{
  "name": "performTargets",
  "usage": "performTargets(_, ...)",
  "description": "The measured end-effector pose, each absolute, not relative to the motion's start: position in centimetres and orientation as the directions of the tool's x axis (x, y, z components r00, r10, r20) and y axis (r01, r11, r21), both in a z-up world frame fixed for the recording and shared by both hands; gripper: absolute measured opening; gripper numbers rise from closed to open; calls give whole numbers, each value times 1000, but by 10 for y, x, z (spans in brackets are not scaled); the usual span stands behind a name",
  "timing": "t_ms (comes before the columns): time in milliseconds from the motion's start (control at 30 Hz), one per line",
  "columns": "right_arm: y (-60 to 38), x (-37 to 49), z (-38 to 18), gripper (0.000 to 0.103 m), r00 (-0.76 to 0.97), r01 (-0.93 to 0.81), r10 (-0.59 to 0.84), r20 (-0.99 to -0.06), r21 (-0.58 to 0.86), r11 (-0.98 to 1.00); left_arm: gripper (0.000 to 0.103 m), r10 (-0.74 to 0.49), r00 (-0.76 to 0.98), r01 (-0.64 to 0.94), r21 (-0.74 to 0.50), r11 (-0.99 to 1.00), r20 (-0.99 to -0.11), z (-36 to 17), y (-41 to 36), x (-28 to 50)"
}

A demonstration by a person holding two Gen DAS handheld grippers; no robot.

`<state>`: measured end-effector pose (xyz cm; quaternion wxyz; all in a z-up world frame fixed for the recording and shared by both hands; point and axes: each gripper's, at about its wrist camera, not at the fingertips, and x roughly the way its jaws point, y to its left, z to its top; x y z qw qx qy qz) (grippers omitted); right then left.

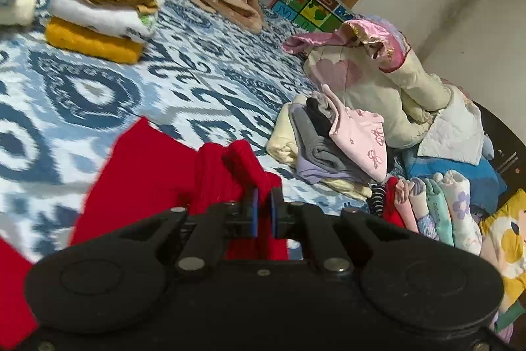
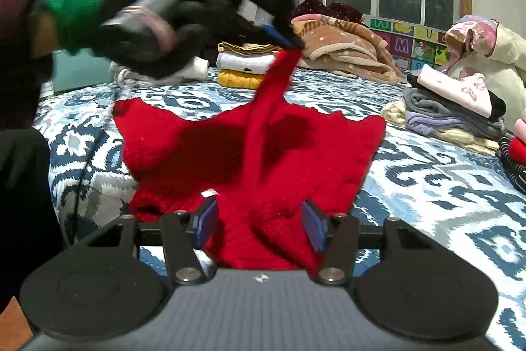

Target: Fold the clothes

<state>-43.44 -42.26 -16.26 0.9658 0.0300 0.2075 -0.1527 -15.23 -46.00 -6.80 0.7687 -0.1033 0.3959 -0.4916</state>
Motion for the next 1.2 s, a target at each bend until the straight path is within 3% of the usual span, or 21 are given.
performTargets(667, -436, -437, -167, 51, 862, 306, -248, -442, 63, 950, 0, -818, 148, 659, -561, 501, -556, -121, -559, -153)
performTargets(867, -444, -442, -167, 51, 858, 336, -263, -441, 96, 937, 0, -757, 109, 704, -487, 516, -644, -136, -587, -157)
performTargets(1000, -447, -444, -164, 51, 858, 351, -278, -431, 98, 931, 1, -782, 101, 748, -472, 467, -615, -116, -567, -158)
performTargets(1133, -444, -441, -161, 51, 861, 353, -288, -419, 84, 932, 21, -776, 101, 827, -381, 414, -623, -95, -540, -163)
performTargets(1200, -439, -437, -159, 51, 864, 347, -291, -412, 66, 936, 21, -761, 84, 863, -334, 378, -644, -89, -534, -170)
